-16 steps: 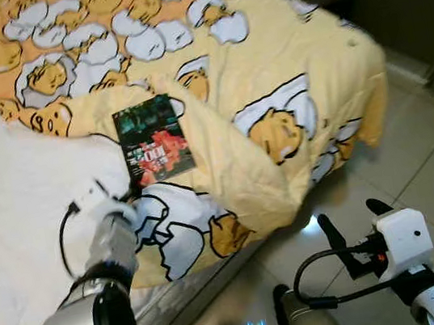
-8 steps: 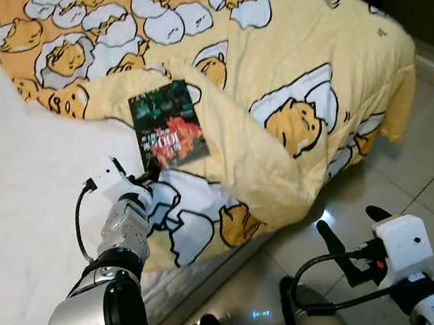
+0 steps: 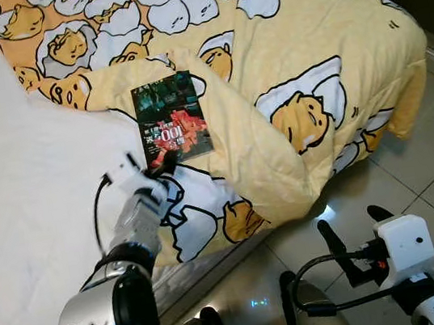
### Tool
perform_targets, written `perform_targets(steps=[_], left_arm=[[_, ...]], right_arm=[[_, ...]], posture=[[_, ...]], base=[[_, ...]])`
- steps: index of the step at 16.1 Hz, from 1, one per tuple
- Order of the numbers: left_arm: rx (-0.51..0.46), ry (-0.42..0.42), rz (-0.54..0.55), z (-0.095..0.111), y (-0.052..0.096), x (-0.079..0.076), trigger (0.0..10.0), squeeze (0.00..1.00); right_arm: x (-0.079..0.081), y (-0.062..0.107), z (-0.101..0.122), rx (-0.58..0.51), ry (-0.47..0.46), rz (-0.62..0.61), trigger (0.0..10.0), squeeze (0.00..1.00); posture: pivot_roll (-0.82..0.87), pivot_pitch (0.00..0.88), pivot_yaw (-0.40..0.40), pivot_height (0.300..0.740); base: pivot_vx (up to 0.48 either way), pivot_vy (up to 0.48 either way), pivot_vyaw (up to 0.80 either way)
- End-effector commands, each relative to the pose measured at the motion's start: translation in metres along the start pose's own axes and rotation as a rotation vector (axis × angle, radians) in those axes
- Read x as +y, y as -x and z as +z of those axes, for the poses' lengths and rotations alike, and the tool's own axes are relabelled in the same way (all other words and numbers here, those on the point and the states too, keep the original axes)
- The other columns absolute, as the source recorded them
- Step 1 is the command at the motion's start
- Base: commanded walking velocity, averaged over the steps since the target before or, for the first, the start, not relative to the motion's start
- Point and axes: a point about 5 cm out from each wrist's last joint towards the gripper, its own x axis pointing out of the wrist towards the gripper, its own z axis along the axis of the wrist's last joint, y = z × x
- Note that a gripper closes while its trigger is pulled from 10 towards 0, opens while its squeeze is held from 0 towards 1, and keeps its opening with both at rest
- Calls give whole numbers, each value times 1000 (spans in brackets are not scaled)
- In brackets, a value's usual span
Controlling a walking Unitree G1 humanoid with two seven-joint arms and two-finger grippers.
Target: Clean up the room
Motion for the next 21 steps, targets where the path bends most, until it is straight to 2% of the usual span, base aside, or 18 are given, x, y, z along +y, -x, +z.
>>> perform_targets(steps=[1, 3, 4, 5, 6, 9, 13, 16, 18, 21], left_arm=[[11, -16, -33, -2, 0, -4, 10000, 0], [10, -13, -53, -2, -1, -8, 10000, 0], [7, -8, -52, -1, -1, -8, 3843, 0], [-1, 32, -56, 0, -2, -9, 0, 0], [-7, 51, -51, 1, -2, -9, 0, 0], [-18, 181, -31, 0, -2, -7, 0, 0], [14, 198, -37, -8, 0, -7, 0, 0], [78, 241, -32, -27, 4, -6, 0, 0], [91, 245, -49, -32, 6, -8, 0, 0], [80, 276, -84, -31, 5, -11, 0, 0]], right_arm=[[1, 4, 0, 11, -3, -3, 10000, 0], [2, 3, -1, 12, -3, -4, 10000, 0], [2, 3, 0, 12, -4, -4, 10000, 0], [2, 3, 0, 12, -4, -5, 10000, 0], [1, 3, 0, 13, -5, -7, 10000, 0], [1, 4, -2, 19, -11, -12, 10000, 0], [1, 4, -3, 24, -14, -12, 10000, 0], [1, 5, -4, 30, -14, -8, 10000, 0], [0, 5, -4, 32, -13, -5, 10000, 0], [0, 2, -5, 30, -15, -4, 10000, 0]], posture=[[-419, 286, 121, 740], [-417, 290, 125, 740], [-417, 290, 125, 740], [-417, 290, 125, 740], [-417, 294, 127, 740], [-416, 292, 127, 740], [-419, 286, 128, 740], [-432, 275, 122, 740], [-434, 265, 115, 740], [-422, 267, 117, 740]], base=[[0, 0, 0], [0, 0, 0], [0, 0, 0], [0, 0, 0], [0, 0, 0], [0, 0, 0], [0, 0, 0], [0, 0, 0], [0, 0, 0], [0, 0, 0]])
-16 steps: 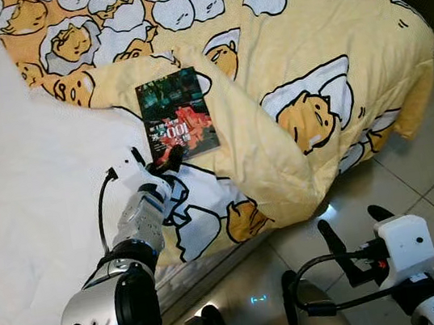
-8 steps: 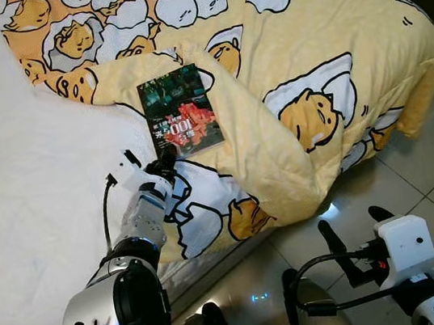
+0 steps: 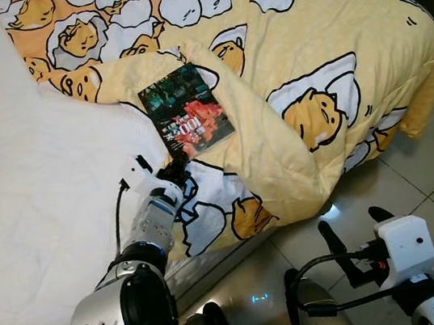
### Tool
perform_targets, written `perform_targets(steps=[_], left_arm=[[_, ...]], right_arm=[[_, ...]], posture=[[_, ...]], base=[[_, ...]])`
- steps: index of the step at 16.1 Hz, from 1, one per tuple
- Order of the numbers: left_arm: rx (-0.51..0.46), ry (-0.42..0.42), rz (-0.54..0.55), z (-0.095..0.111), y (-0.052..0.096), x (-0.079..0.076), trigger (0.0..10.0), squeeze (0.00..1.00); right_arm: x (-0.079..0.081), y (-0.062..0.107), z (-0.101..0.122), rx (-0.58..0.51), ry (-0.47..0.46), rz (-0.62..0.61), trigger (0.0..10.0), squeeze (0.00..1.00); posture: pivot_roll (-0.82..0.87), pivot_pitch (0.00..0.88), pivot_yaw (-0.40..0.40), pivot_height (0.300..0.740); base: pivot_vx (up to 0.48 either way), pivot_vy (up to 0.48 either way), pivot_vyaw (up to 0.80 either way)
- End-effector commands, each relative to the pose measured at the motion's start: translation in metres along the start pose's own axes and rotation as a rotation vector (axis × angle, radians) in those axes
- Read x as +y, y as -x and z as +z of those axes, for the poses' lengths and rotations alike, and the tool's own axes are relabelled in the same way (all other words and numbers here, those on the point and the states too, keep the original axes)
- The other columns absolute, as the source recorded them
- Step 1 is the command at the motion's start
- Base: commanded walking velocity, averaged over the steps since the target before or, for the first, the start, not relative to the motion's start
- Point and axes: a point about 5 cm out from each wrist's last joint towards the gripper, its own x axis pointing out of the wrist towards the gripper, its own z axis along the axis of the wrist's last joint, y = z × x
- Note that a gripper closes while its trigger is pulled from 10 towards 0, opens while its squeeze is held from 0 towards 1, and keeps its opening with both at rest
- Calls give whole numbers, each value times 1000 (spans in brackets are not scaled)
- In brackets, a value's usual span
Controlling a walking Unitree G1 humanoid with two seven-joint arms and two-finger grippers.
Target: Clean up the room
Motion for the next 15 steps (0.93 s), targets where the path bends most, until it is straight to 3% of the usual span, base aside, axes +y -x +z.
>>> perform_targets(steps=[1, 5, 8, 10, 12, 15], left_arm=[[27, 41, 7, -9, 4, 6, 0, 0], [-50, 189, -24, 4, 1, 3, 0, 0], [-122, 220, -80, 22, -1, -2, 0, 0], [-175, 193, -134, 42, -1, -5, 0, 0], [-267, 141, -192, 79, 4, -7, 0, 0], [-337, 50, -156, 105, 18, 5, 0, 0]], right_arm=[[0, 2, -5, 24, -14, 1, 10000, 0], [0, -7, -5, 17, -23, 2, 10000, 0], [-1, -21, -4, -9, -25, -1, 10000, 0], [-1, -36, -1, -39, -31, -3, 10000, 0], [4, -66, 6, -98, -49, -1, 10000, 0], [11, -84, 11, -132, -62, 14, 10000, 0]], posture=[[-421, 267, 117, 740], [-397, 248, 119, 740], [-369, 196, 129, 740], [-330, 140, 139, 740], [-284, 71, 152, 740], [-237, 8, 155, 740]], base=[[0, 0, 0], [0, 0, 0], [0, 0, 0], [0, 0, 0], [0, 0, 0], [0, 0, 0]])
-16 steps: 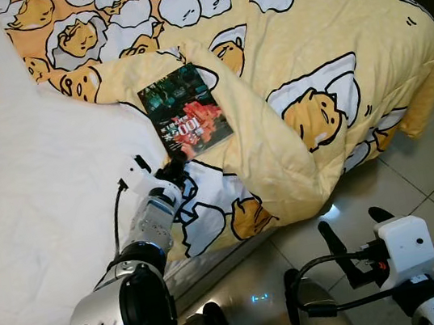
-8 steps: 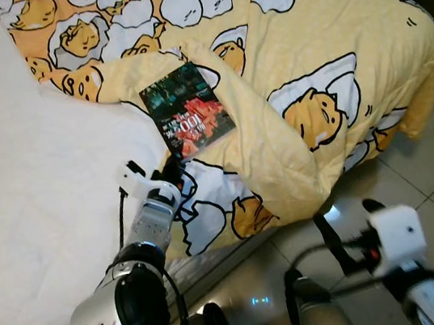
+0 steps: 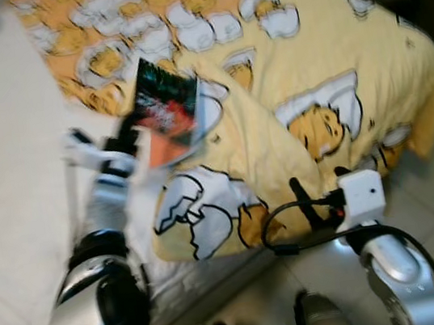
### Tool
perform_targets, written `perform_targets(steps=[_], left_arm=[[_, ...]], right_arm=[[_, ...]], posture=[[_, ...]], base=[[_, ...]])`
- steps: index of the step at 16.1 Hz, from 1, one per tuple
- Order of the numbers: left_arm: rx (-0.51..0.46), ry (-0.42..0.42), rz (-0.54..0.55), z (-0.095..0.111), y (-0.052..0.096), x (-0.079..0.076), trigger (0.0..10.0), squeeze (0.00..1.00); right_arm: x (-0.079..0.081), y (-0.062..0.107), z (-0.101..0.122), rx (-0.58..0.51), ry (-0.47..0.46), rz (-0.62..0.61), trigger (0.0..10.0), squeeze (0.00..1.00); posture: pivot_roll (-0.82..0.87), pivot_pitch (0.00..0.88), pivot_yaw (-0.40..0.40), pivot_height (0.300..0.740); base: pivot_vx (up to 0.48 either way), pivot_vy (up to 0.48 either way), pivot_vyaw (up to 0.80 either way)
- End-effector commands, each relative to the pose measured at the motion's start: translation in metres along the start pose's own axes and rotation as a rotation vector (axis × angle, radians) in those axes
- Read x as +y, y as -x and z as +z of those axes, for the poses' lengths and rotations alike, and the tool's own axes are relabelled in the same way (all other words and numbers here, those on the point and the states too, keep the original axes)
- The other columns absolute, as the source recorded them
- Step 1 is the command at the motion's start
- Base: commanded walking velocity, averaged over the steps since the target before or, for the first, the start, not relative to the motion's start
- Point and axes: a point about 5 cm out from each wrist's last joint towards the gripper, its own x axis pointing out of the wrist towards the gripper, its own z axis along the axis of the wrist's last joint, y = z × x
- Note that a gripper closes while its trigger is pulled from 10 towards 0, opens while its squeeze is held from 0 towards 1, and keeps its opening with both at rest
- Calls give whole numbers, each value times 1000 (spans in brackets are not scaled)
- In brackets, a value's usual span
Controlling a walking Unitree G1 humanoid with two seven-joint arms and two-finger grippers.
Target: Clean up the room
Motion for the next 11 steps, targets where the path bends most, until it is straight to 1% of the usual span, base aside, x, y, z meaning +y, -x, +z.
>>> perform_targets(steps=[1, 2, 3, 4, 5, 6, 7, 8, 9, 10, 11], left_arm=[[-7, -58, 24, 9, 7, 6, 0, 0], [13, -148, 53, 11, 16, 12, 0, 0], [33, -218, 68, 10, 22, 16, 0, 0], [65, -321, 126, 4, 32, 24, 0, 0], [74, -342, 145, 2, 33, 26, 0, 0], [107, -438, 209, -6, 35, 30, 10000, 0], [111, -477, 206, -8, 35, 29, 10000, 0], [142, -579, 186, -16, 37, 25, 10000, 0], [166, -625, 176, -23, 39, 24, 10000, 0], [199, -663, 195, -33, 40, 25, 10000, 0], [202, -662, 204, -36, 40, 26, 10000, 0]], right_arm=[[4, -5, 0, -14, -1, 10, 10000, 0], [1, -16, 0, -32, -8, 0, 10000, 0], [0, -21, 0, -38, -13, -7, 10000, 0], [-3, -29, 1, -48, -17, -18, 10000, 0], [-3, -30, 2, -50, -17, -17, 10000, 0], [-2, -37, 4, -59, -9, -14, 10000, 0], [-2, -38, 4, -62, -9, -14, 10000, 0], [-3, -42, 5, -69, -11, -18, 10000, 0], [-4, -44, 4, -71, -12, -23, 10000, 0], [-7, -45, 3, -66, -4, -35, 10000, 0], [-8, -46, 2, -60, 2, -43, 10000, 0]], posture=[[-229, 0, 155, 740], [-205, 0, 156, 740], [-203, 0, 156, 740], [-185, 0, 152, 740], [-185, 0, 152, 740], [-178, 0, 149, 740], [-177, 0, 148, 740], [-178, 0, 147, 740], [-177, 0, 145, 740], [-182, 0, 143, 740], [-182, 0, 143, 740]], base=[[0, 0, 0], [0, 0, 0], [0, 0, 0], [0, 0, 0], [0, 0, 0], [0, 0, 0], [0, 0, 0], [0, 0, 0], [0, 0, 0], [0, 0, 0], [0, 0, 0]])
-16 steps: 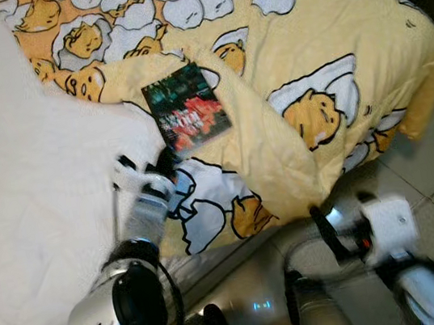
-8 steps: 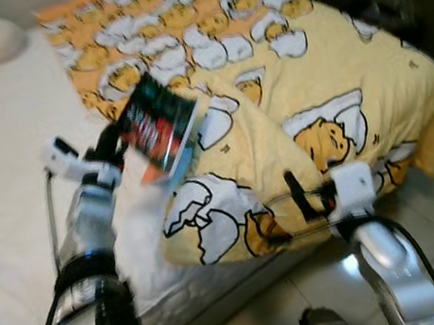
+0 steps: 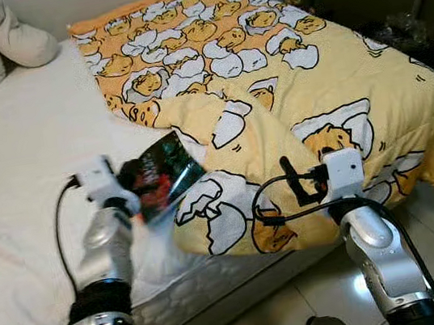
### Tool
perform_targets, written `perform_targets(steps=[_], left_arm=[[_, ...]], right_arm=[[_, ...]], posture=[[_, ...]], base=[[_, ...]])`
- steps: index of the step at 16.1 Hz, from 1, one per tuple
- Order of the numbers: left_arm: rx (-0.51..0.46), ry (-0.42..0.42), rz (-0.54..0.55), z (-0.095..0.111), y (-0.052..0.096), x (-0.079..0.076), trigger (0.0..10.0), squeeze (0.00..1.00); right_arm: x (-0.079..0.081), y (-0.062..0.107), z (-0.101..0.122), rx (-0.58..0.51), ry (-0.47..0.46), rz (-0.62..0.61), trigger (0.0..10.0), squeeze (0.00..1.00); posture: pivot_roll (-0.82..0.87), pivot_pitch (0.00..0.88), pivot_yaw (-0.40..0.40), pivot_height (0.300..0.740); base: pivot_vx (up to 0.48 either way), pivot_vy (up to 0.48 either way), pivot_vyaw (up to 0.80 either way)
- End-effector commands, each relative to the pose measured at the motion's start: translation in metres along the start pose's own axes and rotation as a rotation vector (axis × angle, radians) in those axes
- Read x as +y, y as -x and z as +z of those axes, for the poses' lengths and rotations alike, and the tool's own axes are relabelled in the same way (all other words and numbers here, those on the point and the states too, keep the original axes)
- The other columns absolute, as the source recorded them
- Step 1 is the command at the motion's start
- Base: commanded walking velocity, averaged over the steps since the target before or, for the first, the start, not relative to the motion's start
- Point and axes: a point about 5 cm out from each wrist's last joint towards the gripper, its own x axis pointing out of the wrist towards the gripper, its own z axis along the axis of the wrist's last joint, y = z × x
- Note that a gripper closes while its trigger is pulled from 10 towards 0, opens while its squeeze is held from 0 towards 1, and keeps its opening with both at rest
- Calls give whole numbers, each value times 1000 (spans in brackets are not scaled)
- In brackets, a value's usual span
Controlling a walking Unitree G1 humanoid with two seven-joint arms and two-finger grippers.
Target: Clean up the room
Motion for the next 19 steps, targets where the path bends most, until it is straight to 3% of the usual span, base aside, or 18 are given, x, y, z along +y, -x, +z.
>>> perform_targets(steps=[1, 3, 6, 9, 10, 11, 13, 15, 16, 17, 19], left_arm=[[-8, -8, 17, -1, 0, 2, 10000, 1000], [4, -15, 44, -8, 0, 3, 10000, 1000], [1, -128, 155, -2, -1, 19, 10000, 1000], [-60, -179, 82, 9, -2, 12, 10000, 1000], [-87, -260, 70, 12, 4, 12, 10000, 0], [-134, -340, 65, 16, 16, 12, 10000, 0], [-218, -448, 154, 22, 51, 21, 10000, 0], [-176, -435, 250, 9, 82, 33, 10000, 0], [-69, -397, 150, -13, 97, 24, 10000, 780], [-42, -344, 92, -20, 100, 16, 10000, 1000], [-72, -352, 123, -12, 101, 7, 10000, 1000]], right_arm=[[-1, -3, 2, -14, 4, -11, 10000, 0], [-3, -4, 1, -17, 10, -11, 10000, 0], [-5, -1, -1, -14, 19, -6, 10000, 0], [-4, 2, -4, -8, 14, -7, 10000, 0], [-2, 1, -3, -11, -2, -7, 10000, 0], [0, 2, -1, -16, -8, -2, 10000, 0], [0, 1, 3, -36, -11, 19, 10000, 0], [-4, -1, 7, -51, -9, 20, 10000, 0], [-6, -6, 6, -36, -29, 25, 10000, 0], [-3, -8, 5, -26, -44, 52, 10000, 0], [-3, -13, 2, 7, -91, 35, 10000, 0]], posture=[[-187, 0, 141, 740], [-199, 0, 140, 740], [-210, 0, 139, 740], [-207, 0, 144, 740], [-205, 0, 149, 740], [-203, 0, 149, 740], [-186, 0, 151, 740], [-168, 0, 141, 740], [-123, 0, 120, 740], [-115, 0, 115, 740], [-105, 0, 106, 740]], base=[[0, 0, 0], [0, 0, 0], [0, 0, 0], [0, 0, 0], [0, 0, 0], [0, 0, 0], [0, 0, 0], [0, 0, 0], [0, 0, 0], [0, 0, 0], [0, 0, 0]])
